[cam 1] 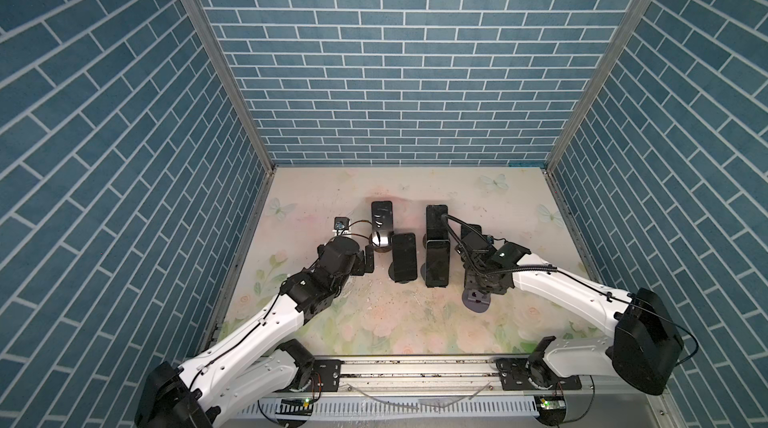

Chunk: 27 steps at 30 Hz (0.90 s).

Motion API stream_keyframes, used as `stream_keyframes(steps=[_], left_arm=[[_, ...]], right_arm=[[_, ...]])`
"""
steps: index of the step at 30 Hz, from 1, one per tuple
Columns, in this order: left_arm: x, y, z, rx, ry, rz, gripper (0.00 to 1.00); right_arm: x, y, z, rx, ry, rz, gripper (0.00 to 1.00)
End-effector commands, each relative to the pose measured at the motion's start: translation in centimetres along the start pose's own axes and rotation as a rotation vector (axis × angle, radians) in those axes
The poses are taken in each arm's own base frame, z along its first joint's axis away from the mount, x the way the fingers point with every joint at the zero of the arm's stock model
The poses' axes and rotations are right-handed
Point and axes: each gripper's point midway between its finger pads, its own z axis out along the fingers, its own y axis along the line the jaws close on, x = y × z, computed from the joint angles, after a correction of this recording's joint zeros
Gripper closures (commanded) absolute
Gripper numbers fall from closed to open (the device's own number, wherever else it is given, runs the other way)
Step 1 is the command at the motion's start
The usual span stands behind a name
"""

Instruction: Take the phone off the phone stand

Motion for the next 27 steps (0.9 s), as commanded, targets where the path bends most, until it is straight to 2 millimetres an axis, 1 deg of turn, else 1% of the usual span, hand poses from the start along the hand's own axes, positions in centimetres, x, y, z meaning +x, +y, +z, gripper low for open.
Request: stream_keyframes(steps=[1,6,9,14,19,27], left_arm=[[0.1,0.0,0.1,-0.003,-0.003,0.019,0.00],[-0.1,-0.1,0.1,-0.003,-0.006,0.026,0.00],[-0.2,-0.1,0.0,-0.003,-0.008,0.031,0.00],[-0.3,-0.1,0.0,-0.004,-0.010,0.031,0.00],[-0.1,0.0,0.0,-0.007,-0.005,0.023,0.00],[0.2,0.4,-0.3,-0.018,0.008,0.026,0.00]], right_arm=[[0.5,-1.3,0.3,0.059,-0.001,0.009,0.46],[-0.1,-2.5,-0.2,0.083,-0.019,0.020,0.47],[-0.7,-3.8,-0.6,0.092,-0.029,0.044,0.47],[-2.3,-6.2,-1.1,0.082,-0.046,0.104,0.47],[-5.4,-8.2,-1.7,0.088,-0.094,0.151,0.47],[-11.4,-9.3,-0.9,0.062,-0.134,0.204,0.47]])
